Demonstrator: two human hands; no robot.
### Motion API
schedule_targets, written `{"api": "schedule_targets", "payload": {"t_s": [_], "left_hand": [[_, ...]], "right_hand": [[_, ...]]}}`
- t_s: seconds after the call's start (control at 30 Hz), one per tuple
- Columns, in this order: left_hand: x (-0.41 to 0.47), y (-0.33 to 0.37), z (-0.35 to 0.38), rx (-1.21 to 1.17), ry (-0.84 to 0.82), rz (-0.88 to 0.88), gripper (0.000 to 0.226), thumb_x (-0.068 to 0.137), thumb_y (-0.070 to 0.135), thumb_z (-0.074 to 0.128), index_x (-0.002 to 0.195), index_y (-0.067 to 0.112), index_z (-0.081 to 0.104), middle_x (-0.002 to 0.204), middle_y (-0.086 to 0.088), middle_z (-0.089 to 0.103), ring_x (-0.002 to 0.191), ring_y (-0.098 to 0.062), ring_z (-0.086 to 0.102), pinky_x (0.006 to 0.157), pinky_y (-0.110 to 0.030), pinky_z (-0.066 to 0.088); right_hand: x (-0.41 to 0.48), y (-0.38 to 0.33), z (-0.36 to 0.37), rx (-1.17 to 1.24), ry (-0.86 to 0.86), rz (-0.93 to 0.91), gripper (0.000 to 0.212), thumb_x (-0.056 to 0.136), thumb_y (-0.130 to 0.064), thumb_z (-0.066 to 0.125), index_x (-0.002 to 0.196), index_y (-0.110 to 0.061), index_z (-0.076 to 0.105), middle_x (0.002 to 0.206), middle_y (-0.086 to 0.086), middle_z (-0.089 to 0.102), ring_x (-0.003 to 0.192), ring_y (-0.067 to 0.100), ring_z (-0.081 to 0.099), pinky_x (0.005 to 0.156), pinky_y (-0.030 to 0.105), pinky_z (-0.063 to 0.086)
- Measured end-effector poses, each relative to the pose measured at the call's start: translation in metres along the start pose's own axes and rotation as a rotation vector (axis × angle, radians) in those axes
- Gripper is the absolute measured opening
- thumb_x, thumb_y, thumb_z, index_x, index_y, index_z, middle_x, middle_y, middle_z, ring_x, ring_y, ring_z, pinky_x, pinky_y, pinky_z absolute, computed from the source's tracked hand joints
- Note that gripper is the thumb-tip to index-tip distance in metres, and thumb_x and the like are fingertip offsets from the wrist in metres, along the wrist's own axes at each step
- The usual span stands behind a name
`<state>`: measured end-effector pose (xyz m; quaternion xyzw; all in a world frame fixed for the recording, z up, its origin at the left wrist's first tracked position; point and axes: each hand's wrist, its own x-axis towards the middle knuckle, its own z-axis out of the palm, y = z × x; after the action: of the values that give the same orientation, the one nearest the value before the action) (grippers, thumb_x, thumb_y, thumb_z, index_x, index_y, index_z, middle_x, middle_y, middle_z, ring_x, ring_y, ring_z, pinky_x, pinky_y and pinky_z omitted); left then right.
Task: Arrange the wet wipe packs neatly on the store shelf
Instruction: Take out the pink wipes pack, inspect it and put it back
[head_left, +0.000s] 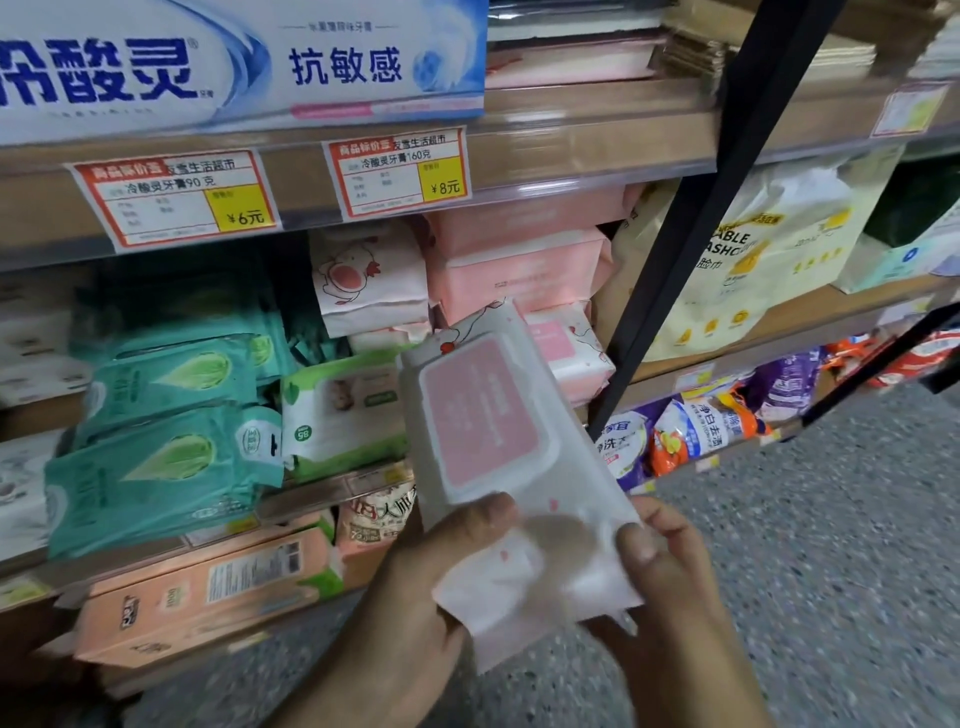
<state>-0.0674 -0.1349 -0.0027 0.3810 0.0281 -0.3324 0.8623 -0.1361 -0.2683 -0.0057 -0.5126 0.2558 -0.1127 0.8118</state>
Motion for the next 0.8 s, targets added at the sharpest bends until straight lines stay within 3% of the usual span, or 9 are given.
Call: {"api": "schedule_targets", "payload": {"t_s": [0.17, 0.27, 0.37, 0.43, 0.5, 0.6, 0.7, 0.77, 0.8], "left_hand": [[0.004, 0.033, -0.015, 0.045, -0.095, 0.018, 0.069, 0.016, 0.019, 0.098, 0.083, 0.009, 0.082, 0.085, -0.016, 0.079, 0.072, -0.031, 0.077, 0.057, -0.035, 0.06], [0.008, 0.052, -0.026, 0.086, -0.196, -0.077, 0.067, 0.029, 0.018, 0.098, 0.091, 0.001, 0.08, 0.089, -0.021, 0.077, 0.076, -0.034, 0.076, 0.063, -0.037, 0.06], [0.013, 0.063, -0.036, 0.131, -0.344, -0.214, 0.056, 0.054, 0.011, 0.092, 0.106, -0.004, 0.074, 0.1, -0.023, 0.076, 0.09, -0.036, 0.074, 0.076, -0.04, 0.059], [0.016, 0.065, -0.041, 0.168, -0.373, -0.307, 0.059, 0.052, 0.011, 0.092, 0.105, -0.005, 0.074, 0.1, -0.024, 0.075, 0.09, -0.036, 0.074, 0.078, -0.041, 0.058], [0.015, 0.067, -0.039, 0.166, -0.407, -0.325, 0.055, 0.056, 0.011, 0.092, 0.106, -0.005, 0.074, 0.102, -0.022, 0.075, 0.093, -0.034, 0.073, 0.08, -0.039, 0.058], [0.016, 0.068, -0.039, 0.224, -0.29, -0.275, 0.066, 0.031, 0.015, 0.1, 0.092, 0.0, 0.079, 0.087, -0.02, 0.077, 0.077, -0.032, 0.075, 0.066, -0.035, 0.06], [0.018, 0.069, -0.044, 0.174, -0.201, -0.183, 0.086, 0.015, 0.025, 0.101, 0.095, 0.004, 0.079, 0.086, -0.02, 0.077, 0.074, -0.032, 0.076, 0.06, -0.038, 0.06], [0.021, 0.077, -0.042, 0.068, -0.224, -0.245, 0.088, 0.03, 0.035, 0.101, 0.108, 0.003, 0.076, 0.102, -0.025, 0.074, 0.09, -0.036, 0.074, 0.072, -0.044, 0.06], [0.018, 0.082, -0.036, 0.047, -0.171, -0.291, 0.08, 0.056, 0.039, 0.094, 0.121, 0.001, 0.069, 0.113, -0.029, 0.069, 0.106, -0.037, 0.068, 0.085, -0.051, 0.055]], "right_hand": [[0.032, -0.031, -0.034, -0.089, -0.117, 0.035, 0.097, 0.013, -0.084, 0.083, 0.104, -0.053, 0.073, 0.11, -0.012, 0.081, 0.102, 0.012, 0.077, 0.075, 0.037, 0.059], [0.056, -0.042, -0.038, -0.058, -0.247, 0.065, 0.111, 0.025, -0.074, 0.092, 0.129, -0.049, 0.062, 0.123, -0.009, 0.077, 0.107, 0.012, 0.076, 0.07, 0.033, 0.064], [0.078, -0.053, -0.035, 0.058, -0.418, 0.148, 0.122, 0.039, -0.061, 0.098, 0.148, -0.028, 0.053, 0.135, 0.001, 0.07, 0.117, 0.022, 0.071, 0.085, 0.045, 0.062], [0.088, -0.058, -0.038, 0.162, -0.554, 0.21, 0.103, 0.052, -0.048, 0.098, 0.143, -0.017, 0.061, 0.136, 0.009, 0.07, 0.123, 0.027, 0.067, 0.099, 0.048, 0.056], [0.094, -0.056, -0.041, 0.187, -0.626, 0.226, 0.079, 0.053, -0.033, 0.101, 0.125, -0.014, 0.075, 0.122, 0.012, 0.077, 0.112, 0.027, 0.074, 0.093, 0.042, 0.06], [0.093, -0.045, -0.045, 0.158, -0.539, 0.235, 0.078, 0.029, -0.026, 0.106, 0.102, -0.011, 0.084, 0.102, 0.015, 0.082, 0.091, 0.027, 0.08, 0.076, 0.039, 0.064], [0.089, -0.039, -0.045, 0.188, -0.474, 0.211, 0.077, 0.024, -0.029, 0.106, 0.096, -0.012, 0.085, 0.096, 0.013, 0.082, 0.085, 0.025, 0.08, 0.072, 0.038, 0.065], [0.086, -0.038, -0.043, 0.211, -0.469, 0.184, 0.073, 0.029, -0.032, 0.105, 0.096, -0.014, 0.085, 0.096, 0.011, 0.083, 0.086, 0.023, 0.08, 0.071, 0.037, 0.065], [0.086, -0.037, -0.044, 0.239, -0.457, 0.165, 0.072, 0.03, -0.033, 0.105, 0.097, -0.014, 0.085, 0.097, 0.011, 0.083, 0.087, 0.023, 0.08, 0.072, 0.038, 0.065]]}}
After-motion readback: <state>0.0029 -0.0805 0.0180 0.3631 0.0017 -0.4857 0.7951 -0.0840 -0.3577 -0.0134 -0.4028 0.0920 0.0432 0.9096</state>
